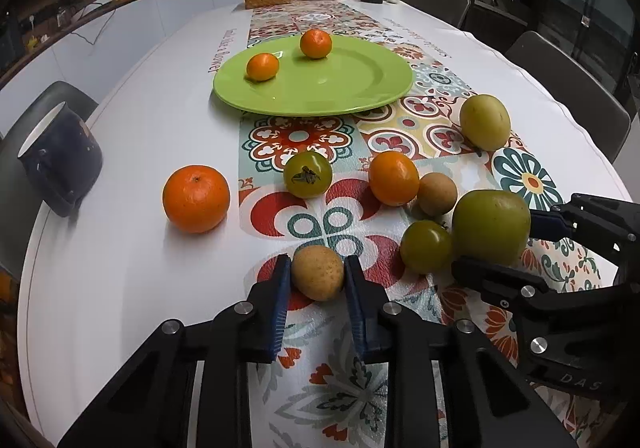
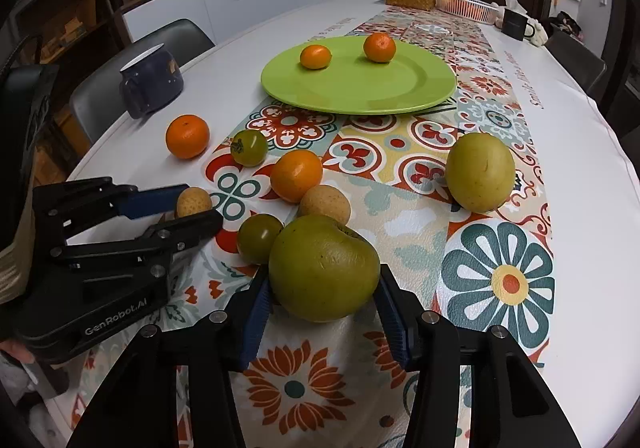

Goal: Organize fruits
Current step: 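Grasp the kiwi with the left tool while the right tool grasps the green pomelo, then carry kiwi and pomelo to the green plate and open both tools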

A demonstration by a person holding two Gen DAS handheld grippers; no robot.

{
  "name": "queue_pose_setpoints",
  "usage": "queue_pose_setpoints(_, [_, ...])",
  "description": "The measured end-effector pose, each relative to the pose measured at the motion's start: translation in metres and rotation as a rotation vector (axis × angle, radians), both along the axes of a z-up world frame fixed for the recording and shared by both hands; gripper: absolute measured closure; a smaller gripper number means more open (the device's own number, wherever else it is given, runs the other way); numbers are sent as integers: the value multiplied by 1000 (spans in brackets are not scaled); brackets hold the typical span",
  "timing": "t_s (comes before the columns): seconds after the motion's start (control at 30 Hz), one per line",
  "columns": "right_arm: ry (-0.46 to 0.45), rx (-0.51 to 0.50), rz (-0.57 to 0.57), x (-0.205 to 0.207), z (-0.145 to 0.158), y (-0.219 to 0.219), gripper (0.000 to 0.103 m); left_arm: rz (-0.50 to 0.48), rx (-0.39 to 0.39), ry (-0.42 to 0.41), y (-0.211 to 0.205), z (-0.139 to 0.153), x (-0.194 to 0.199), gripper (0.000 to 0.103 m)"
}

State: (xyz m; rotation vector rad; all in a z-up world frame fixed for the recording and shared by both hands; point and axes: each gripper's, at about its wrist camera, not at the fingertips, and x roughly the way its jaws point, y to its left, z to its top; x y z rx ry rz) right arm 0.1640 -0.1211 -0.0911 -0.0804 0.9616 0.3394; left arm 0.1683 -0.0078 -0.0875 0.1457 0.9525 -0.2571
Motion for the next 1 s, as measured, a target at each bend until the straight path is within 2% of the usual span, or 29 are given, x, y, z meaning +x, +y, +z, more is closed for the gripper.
queue_pose_setpoints(0.53, [-43,25,-12,-9,15,-7,52,26,-16,-49,0,24,-16,76])
queue_pose_setpoints(0.8, [-118,48,-1,-11,44,-11,52,40,-23,-105,-1,54,-19,76])
queue_pose_setpoints(1.0, [-174,62,12,7,70,-15,52,41,-22,-155,-4,77,-5,76])
